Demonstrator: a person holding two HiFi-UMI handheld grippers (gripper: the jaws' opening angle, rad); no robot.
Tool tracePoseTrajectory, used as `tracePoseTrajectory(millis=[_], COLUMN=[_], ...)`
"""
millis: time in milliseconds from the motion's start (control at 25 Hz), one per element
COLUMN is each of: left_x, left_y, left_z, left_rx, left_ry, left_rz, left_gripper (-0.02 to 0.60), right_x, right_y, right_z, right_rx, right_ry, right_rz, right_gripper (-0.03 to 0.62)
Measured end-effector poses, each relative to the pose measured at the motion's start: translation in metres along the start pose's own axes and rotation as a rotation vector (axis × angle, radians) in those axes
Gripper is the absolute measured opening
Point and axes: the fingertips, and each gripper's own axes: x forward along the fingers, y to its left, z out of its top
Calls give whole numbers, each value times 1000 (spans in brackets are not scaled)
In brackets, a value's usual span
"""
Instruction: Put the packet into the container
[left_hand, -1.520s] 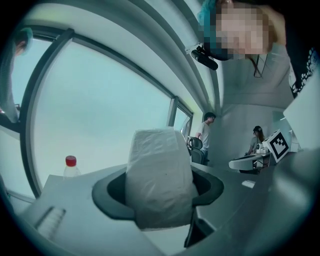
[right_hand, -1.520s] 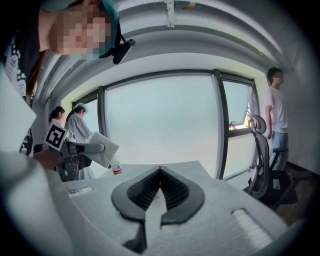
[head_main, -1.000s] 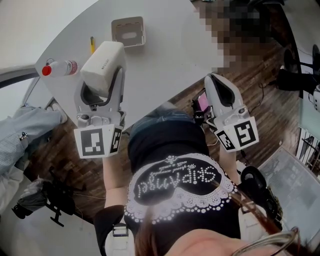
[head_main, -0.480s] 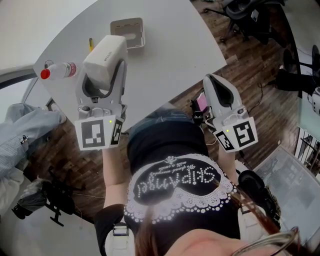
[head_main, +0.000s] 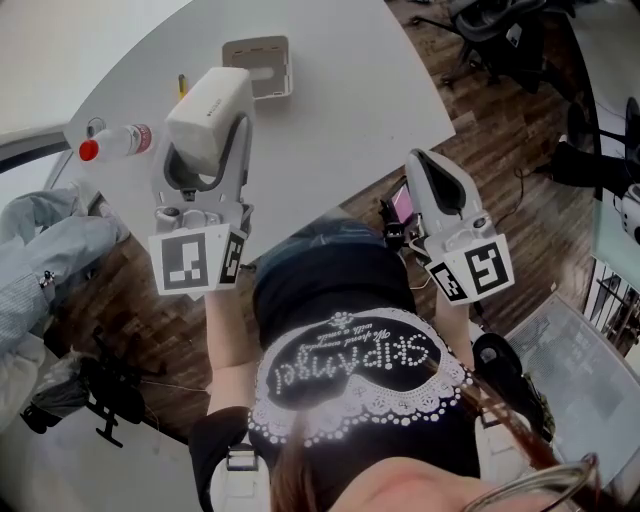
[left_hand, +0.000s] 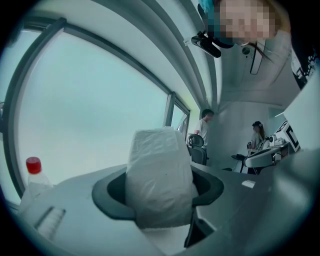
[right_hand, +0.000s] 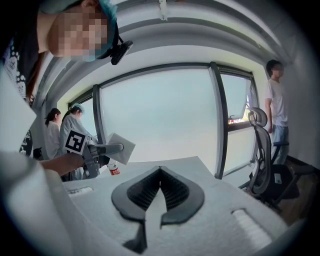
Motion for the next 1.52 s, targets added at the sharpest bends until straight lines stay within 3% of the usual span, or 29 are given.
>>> tracePoseTrajectory(millis=[1520], left_x=[67], left_y=[34], left_z=[-43], left_rx=[-27], left_ry=[67], left_rz=[2], left_gripper=[285], right_x=[20], right_y=[-22], right_z=[-3], right_rx=[36], right_ry=[38], right_rz=[-17], right_gripper=[-2])
